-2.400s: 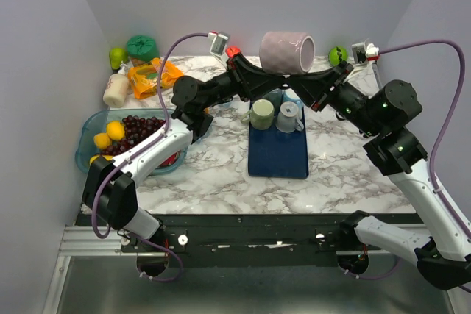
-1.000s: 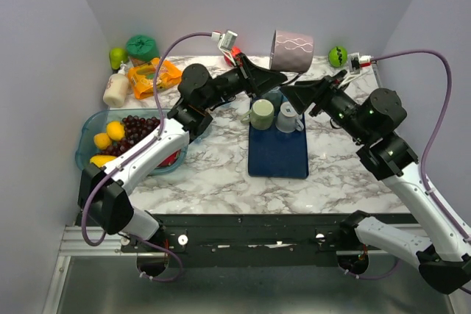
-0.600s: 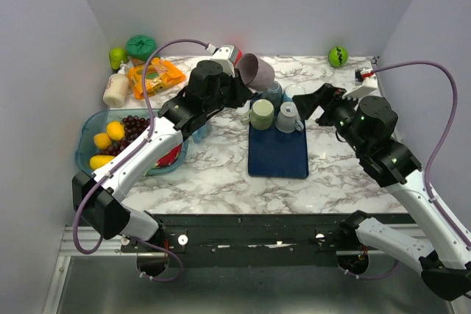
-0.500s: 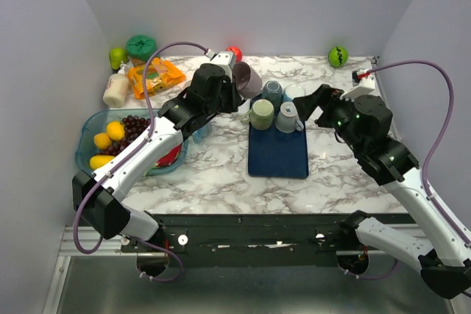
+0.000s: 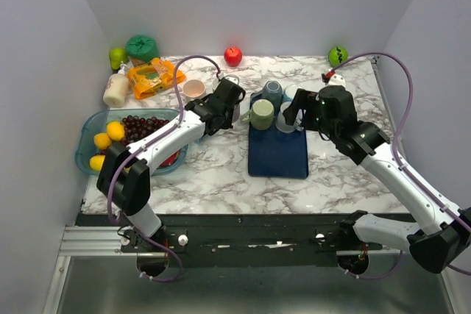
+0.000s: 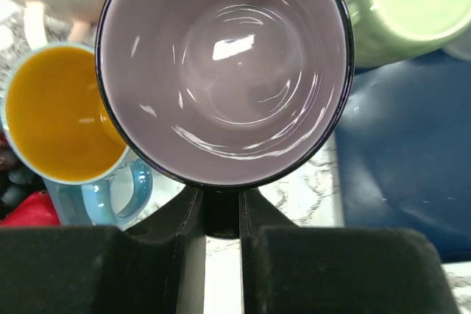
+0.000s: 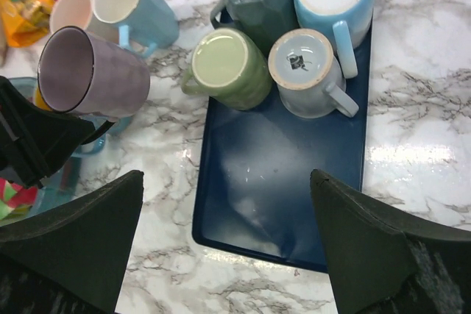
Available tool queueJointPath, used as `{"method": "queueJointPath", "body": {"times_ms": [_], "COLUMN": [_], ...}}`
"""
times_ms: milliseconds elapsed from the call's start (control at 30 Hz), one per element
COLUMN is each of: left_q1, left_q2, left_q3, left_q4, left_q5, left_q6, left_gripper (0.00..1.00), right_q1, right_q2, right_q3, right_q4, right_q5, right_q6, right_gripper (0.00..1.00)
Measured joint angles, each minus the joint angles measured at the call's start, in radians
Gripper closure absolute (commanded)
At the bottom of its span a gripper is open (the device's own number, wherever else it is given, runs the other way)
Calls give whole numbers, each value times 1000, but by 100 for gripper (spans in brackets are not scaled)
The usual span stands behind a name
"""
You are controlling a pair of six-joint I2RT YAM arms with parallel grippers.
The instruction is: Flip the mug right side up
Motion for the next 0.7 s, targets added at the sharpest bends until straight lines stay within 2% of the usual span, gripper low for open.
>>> {"method": "queueJointPath", "body": {"times_ms": [500,567,600,667,700], "left_q1": [12,12,13,14,14], "left_q2": [145,155,155,155,155], "left_q3": [-112,-118,-118,-127,-133], "left_q4": [31,47,51,72,82], "left_q5": [-10,-8,-8,-7,-8], "left_q6": [-79,-90,-94,-105,-107], "left_gripper": [99,92,84,79,69], "right_q1": [0,0,0,0,0], "right_q2": [141,156,164,183,195], "right_q3": [14,14,13,13,11], "right_q4": [-64,-64,-65,-64,-64], "right_q5": [19,23,25,29,31], "right_q6": [24,17,12,-3,-16], "right_gripper": [0,0,0,0,0]}}
